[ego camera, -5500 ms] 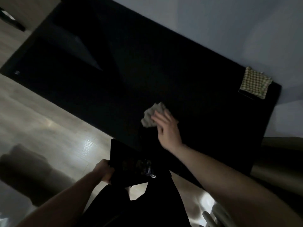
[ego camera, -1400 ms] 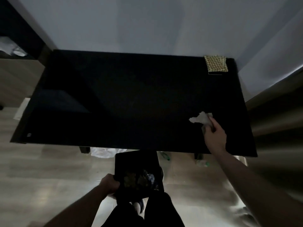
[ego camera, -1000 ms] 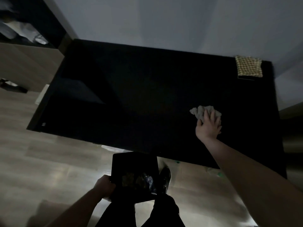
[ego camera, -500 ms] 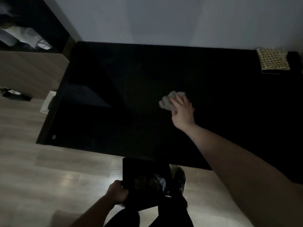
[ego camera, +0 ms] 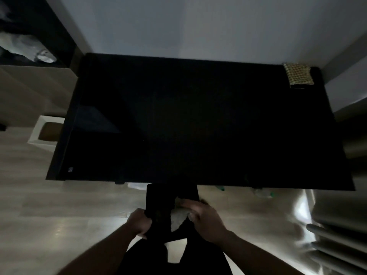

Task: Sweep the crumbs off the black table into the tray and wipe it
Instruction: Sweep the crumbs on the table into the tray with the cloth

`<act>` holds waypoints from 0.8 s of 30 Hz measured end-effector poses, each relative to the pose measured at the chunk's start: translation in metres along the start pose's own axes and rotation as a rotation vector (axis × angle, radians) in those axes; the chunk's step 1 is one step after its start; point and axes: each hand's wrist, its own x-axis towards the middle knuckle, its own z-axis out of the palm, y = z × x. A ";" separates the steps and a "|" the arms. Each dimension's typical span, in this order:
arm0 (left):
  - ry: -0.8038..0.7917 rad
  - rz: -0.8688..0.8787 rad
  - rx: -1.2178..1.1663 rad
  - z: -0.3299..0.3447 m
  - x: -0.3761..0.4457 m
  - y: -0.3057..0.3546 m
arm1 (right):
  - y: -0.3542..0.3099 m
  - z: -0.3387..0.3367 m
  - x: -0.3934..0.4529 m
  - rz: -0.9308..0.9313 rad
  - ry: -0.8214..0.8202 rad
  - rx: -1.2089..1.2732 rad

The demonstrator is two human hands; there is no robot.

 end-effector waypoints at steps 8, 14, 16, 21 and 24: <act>0.042 -0.019 0.036 -0.022 -0.014 -0.052 | -0.035 -0.017 -0.019 0.192 0.408 0.381; 0.112 -0.079 -0.117 -0.045 -0.033 -0.108 | -0.043 -0.004 -0.009 0.219 0.364 0.321; 0.146 -0.087 -0.121 -0.057 -0.040 -0.130 | -0.055 0.008 -0.007 0.222 0.346 0.338; 0.220 -0.064 -0.070 -0.092 -0.053 -0.182 | -0.099 0.042 0.002 0.227 0.296 0.326; 0.227 -0.073 -0.070 -0.122 -0.042 -0.223 | -0.127 0.066 0.011 0.227 0.301 0.344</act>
